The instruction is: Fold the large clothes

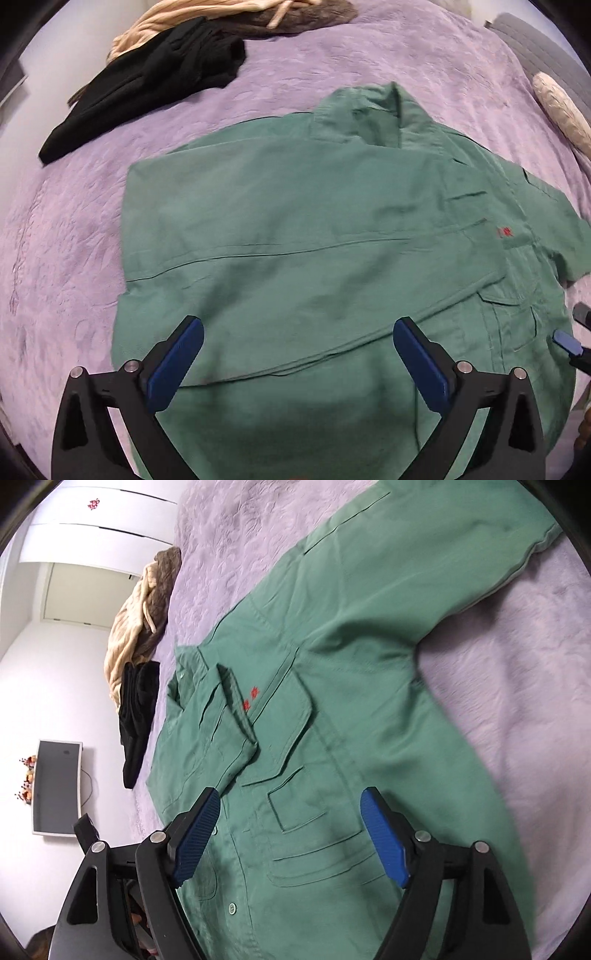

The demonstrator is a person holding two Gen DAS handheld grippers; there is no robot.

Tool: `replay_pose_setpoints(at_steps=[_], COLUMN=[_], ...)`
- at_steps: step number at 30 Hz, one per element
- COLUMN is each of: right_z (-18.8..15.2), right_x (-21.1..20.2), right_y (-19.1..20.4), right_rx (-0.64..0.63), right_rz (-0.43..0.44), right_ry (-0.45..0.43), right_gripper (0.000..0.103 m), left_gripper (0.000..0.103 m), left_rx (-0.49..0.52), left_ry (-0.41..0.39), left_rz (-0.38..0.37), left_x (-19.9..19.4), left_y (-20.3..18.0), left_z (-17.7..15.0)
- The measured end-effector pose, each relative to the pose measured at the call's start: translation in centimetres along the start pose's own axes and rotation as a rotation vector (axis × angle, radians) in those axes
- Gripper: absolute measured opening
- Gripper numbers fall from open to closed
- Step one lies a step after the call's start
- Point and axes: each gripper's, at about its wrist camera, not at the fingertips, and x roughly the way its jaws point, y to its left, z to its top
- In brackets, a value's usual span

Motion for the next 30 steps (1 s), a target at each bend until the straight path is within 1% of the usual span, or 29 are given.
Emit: replay_pose_setpoints(at_steps=[4,5,6,7,10,15,18,20,23,26,30], right_z=[1.7,2.0,2.3,2.8,4.1,6.6,8.9,10.5,12.9,15.2,18.2], right_x=[-2.1,-2.5,-2.9,-3.5,-4.6,-6.1,-7.8,-9.1,-10.3,-10.6,-10.2], right_y=[-1.9,-2.3,-2.7,-3.3,-4.9,-7.6,-9.6,-11.0,-13.3,-15.7,-18.0], right_rx=[0.012,0.014,0.017,0.021,0.039,0.081,0.115,0.122,0.150,0.185,0.217], right_rz=[0.001,-0.001,-0.007,-0.014,-0.012,-0.015,-0.020,-0.054,-0.088,-0.100,-0.102], right_ry=[-0.036,-0.043,-0.056,-0.076,-0.094,-0.092,-0.127,-0.165,-0.204,-0.224,-0.241], right_gripper=[0.085,0.087,0.098,0.103,0.103,0.103,0.103,0.103,0.103,0.103,0.103], left_gripper=[0.103,0.103,0.103,0.103,0.103,0.103,0.103,0.103,0.103,0.103,0.103], left_rx=[0.059,0.069,0.081,0.088,0.103,0.115,0.120,0.123,0.132,0.137,0.117], left_ry=[0.029,0.038,0.049,0.057,0.083,0.105,0.120,0.131,0.159,0.150,0.133], left_rz=[-0.019,-0.018,-0.016,-0.012,-0.015,-0.029,-0.030,-0.030,-0.049,-0.047,-0.051], left_x=[0.3,0.4,0.6,0.7,1.3,2.3,2.8,3.1,3.7,3.9,4.0], left_y=[-4.8,-5.7,-6.8,-7.7,-10.4,-13.7,-15.3,-16.1,-17.4,-18.4,-19.4], left_z=[0.1,0.0,0.1,0.0,0.3,0.9,1.2,1.4,1.7,2.1,2.9])
